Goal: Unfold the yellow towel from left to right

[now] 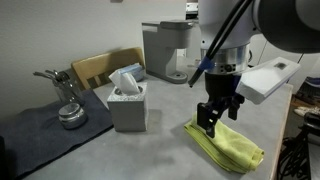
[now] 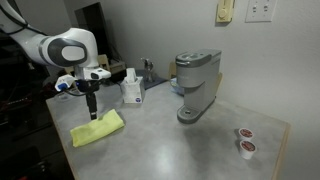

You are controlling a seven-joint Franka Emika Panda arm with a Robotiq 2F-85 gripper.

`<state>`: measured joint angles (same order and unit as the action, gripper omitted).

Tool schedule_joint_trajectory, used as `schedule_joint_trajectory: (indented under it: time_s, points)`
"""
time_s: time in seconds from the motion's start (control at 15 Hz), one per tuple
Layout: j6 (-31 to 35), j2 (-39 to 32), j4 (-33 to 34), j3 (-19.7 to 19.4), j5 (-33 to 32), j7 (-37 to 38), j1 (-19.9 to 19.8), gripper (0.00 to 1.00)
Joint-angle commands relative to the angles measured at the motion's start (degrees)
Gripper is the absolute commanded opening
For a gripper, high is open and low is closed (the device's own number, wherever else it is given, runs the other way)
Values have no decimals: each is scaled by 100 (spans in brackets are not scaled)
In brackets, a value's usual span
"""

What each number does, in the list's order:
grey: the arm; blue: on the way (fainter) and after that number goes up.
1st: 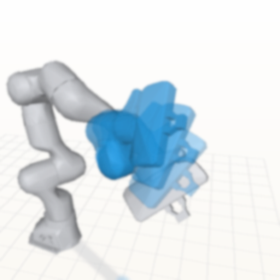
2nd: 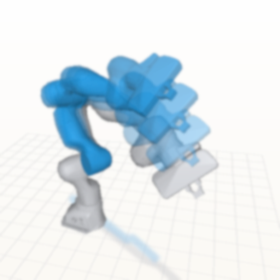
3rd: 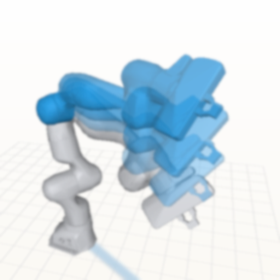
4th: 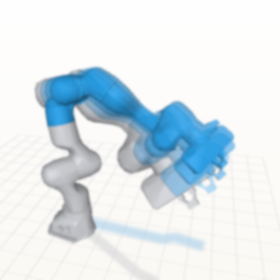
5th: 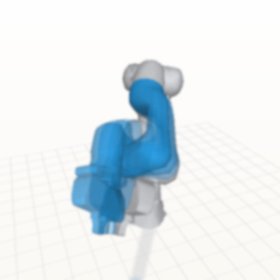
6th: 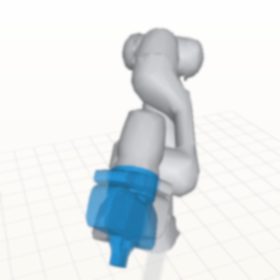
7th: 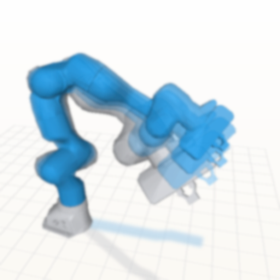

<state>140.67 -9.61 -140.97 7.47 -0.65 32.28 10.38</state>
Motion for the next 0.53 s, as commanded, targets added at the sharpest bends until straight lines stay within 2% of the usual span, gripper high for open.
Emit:
schedule_joint_trajectory:
  time_s: [0.0,0.47]
  points:
    - [-277,-94,167,-105,-422,90,139,100]
    - [-444,-394,445,-232,-1257,428,194,100]
